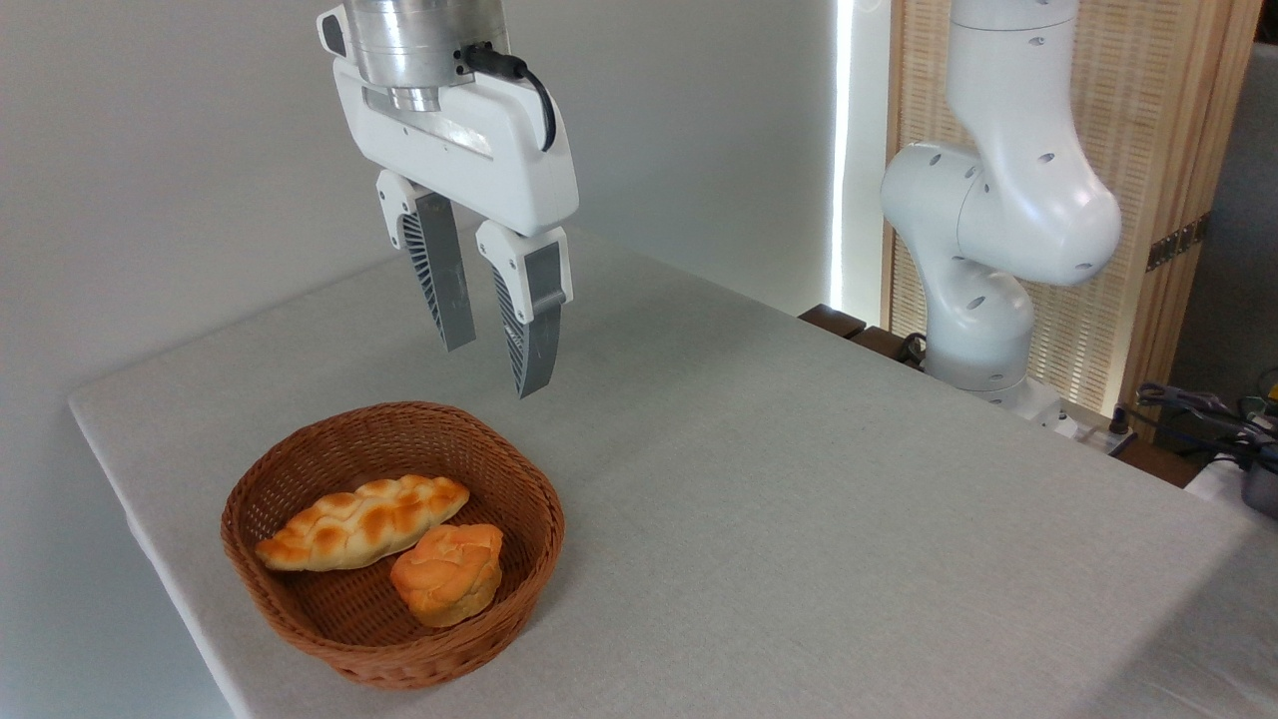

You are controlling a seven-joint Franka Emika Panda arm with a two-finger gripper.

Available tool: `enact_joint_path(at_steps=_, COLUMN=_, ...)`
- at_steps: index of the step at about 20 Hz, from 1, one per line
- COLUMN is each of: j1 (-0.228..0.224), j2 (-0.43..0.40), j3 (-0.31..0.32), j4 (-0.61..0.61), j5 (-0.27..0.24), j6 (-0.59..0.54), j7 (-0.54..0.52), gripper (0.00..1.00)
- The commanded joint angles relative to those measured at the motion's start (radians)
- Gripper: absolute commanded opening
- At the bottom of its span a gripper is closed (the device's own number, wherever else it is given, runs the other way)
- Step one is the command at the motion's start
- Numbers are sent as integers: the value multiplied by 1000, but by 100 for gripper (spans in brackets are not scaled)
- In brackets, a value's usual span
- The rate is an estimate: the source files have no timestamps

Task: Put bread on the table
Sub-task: 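Move the open gripper toward the wicker basket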

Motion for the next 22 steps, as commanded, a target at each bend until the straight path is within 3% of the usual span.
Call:
enact_joint_path(at_steps=1, j1=-7, j2=0, j3=6, j4=10, j5=-4, j6=-13, j7=-3, gripper=100)
enact_joint_path(at_steps=5, j1=-7, j2=0, j3=-3, j4=-2, j5=-6, j6=45, j7=-3, gripper=100)
enact_joint_path(at_steps=12, j1=-15, j2=2, j3=-18, j4=-45, j5=-61, j6=174, j7=-7, gripper=100)
enact_joint_path(at_steps=22, j1=-18, j2=9, j3=-84, j4=-232, j5=-49, j6=444, j7=0, gripper=100)
